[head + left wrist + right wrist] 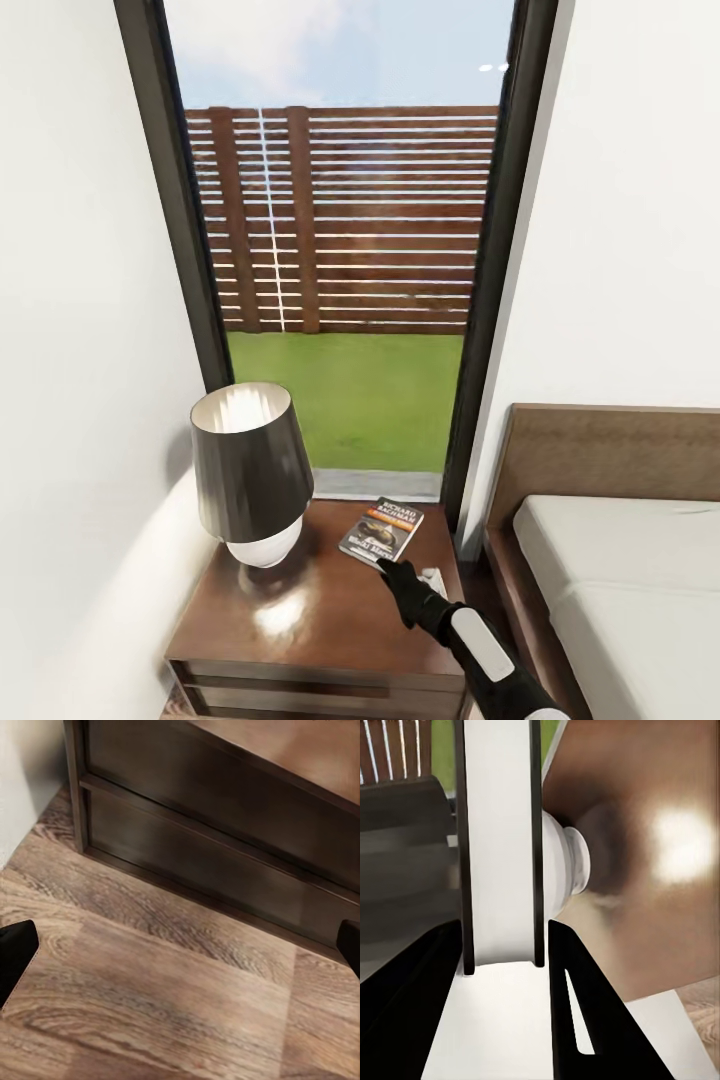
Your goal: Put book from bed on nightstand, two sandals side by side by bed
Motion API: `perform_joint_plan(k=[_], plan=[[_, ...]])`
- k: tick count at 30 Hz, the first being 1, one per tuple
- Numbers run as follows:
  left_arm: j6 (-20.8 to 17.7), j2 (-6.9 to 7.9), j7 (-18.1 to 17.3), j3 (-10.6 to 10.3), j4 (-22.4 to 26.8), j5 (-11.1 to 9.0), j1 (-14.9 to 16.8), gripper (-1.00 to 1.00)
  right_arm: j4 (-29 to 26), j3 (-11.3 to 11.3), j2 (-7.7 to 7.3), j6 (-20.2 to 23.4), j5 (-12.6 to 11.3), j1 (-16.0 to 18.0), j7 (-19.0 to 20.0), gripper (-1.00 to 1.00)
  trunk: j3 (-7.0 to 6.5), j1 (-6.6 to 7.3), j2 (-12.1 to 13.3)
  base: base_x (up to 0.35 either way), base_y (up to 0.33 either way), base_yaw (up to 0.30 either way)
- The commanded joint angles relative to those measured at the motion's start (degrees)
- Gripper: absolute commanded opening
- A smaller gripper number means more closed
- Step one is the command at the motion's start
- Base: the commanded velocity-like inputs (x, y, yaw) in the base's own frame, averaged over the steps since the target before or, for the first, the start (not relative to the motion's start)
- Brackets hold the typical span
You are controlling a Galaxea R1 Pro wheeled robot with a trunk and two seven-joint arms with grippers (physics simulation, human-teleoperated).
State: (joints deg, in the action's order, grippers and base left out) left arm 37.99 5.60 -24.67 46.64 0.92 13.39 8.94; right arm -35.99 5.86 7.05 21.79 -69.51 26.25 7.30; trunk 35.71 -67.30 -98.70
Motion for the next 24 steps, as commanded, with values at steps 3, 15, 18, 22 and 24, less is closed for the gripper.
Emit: perform_joint_plan(k=[3, 15, 18, 22, 24], plan=[[0.18, 0.22, -0.29, 0.52, -0.04, 0.36, 0.03, 1.00, 0.90, 0.03, -0.01, -0.16, -0.29, 0.71, -0.10, -1.00, 0.06, 0.01, -0.03, 0.000, 0.000, 0.000], [-0.08, 2.87, -6.37, 1.12, 0.12, -0.21, 0.03, 1.00, 1.44, 0.03, -1.14, -1.80, -0.11, 1.24, -0.37, -1.00, 0.06, 0.01, -0.03, 0.000, 0.000, 0.000], [-0.19, 3.85, -10.16, 1.20, 0.36, -0.26, 0.06, 1.00, 1.45, 0.03, -1.41, -1.83, -0.10, 1.26, -0.36, -1.00, 0.06, 0.01, -0.03, 0.000, 0.000, 0.000], [-1.59, 4.74, -16.75, 1.24, 1.84, -0.32, 0.14, 1.00, 1.45, 0.07, -1.54, -1.84, -0.10, 1.26, -0.35, -1.00, 0.06, 0.01, -0.03, 0.000, 0.000, 0.000], [-3.30, 4.94, -19.41, 1.25, 2.85, -0.34, 0.16, 1.00, 1.45, 0.09, -1.56, -1.84, -0.10, 1.26, -0.35, -1.00, 0.06, 0.01, -0.03, 0.000, 0.000, 0.000]])
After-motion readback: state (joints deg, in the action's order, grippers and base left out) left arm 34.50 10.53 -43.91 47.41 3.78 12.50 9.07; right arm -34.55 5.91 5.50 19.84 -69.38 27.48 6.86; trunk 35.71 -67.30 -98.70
